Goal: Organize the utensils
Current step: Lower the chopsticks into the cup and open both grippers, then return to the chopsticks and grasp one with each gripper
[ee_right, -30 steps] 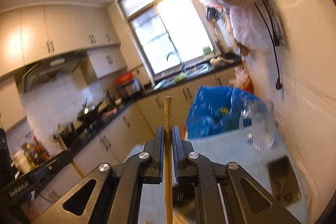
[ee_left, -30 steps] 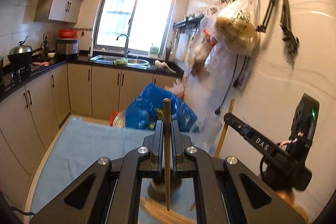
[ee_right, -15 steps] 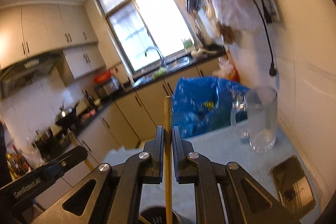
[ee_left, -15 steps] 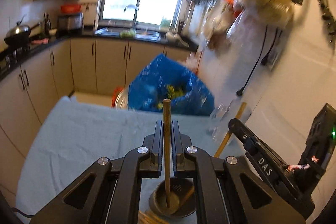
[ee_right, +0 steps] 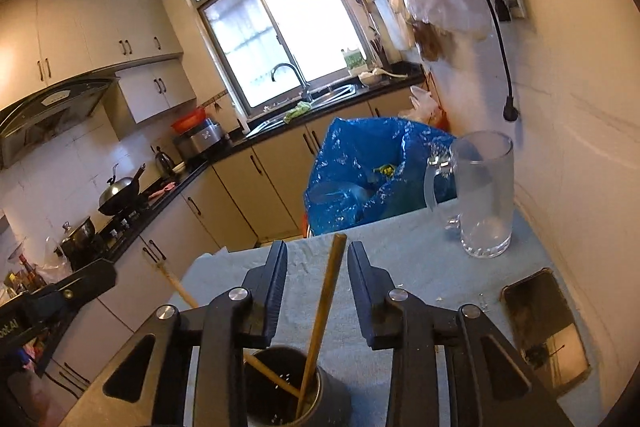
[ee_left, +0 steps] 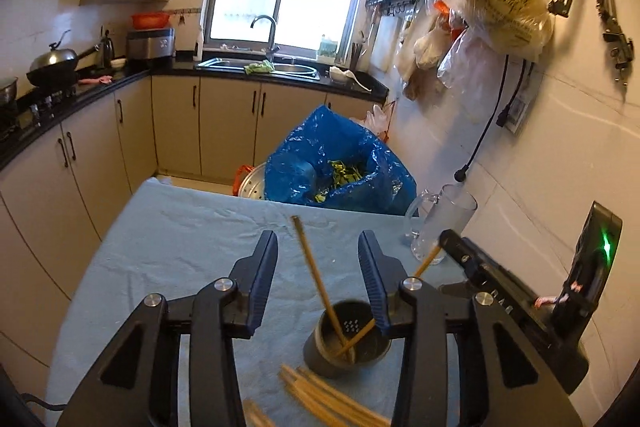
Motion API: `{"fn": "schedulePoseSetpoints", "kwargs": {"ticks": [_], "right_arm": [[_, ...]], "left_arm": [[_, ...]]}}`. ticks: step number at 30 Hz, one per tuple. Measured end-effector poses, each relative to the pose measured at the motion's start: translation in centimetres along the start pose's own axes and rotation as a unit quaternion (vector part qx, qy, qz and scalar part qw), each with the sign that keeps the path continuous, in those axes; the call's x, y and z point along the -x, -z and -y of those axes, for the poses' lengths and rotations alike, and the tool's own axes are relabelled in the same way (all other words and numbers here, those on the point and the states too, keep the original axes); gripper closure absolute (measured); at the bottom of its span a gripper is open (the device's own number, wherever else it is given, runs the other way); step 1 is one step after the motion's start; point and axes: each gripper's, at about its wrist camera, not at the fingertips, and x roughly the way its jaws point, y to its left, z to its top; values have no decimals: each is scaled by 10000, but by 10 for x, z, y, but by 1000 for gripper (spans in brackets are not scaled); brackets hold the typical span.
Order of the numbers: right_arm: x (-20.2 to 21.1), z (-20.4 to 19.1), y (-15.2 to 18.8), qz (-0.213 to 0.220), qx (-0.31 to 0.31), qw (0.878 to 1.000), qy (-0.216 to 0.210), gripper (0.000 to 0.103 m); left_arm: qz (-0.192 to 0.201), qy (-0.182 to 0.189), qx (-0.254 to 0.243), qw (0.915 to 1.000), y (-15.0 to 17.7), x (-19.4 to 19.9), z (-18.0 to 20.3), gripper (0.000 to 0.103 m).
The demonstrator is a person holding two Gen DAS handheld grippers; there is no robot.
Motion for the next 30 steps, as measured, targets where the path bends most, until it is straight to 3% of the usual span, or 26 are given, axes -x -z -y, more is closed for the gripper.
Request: {"fn": "schedulePoseSetpoints", "kwargs": {"ticks": [3,6,10,13,16,21,26,28,30], "right_arm": [[23,-6,7,-32,177,9998,-66,65],[43,-12,29,-293,423,9986,-154,53],[50,-22,89,-1193,814,9882,-518,52],[44,-30,142,-1874,1160,9728,-713,53],[34,-37,183,-2392,1367,9578,-815,68],[17,-43,211,-2717,1640,9451,-782,76],[3,-46,219,-2793,1764,9411,-721,78],[0,-51,218,-2788,1795,9407,-721,78],[-4,-57,217,-2768,1862,9401,-701,78]], "left_arm": [[45,-79,-56,9999,14,27,-12,54],[-12,-289,-86,9995,38,45,-28,45],[-557,-489,23,9973,90,43,-56,45],[-1108,-566,199,9920,133,26,-73,45],[-1618,-567,212,9850,170,5,-75,47],[-2128,-633,-235,9748,210,-19,-61,50],[-2181,-921,-585,9698,220,-26,-54,69],[-2200,-934,-534,9696,220,-24,-57,90],[-2210,-935,-444,9698,219,-23,-63,94]]}}
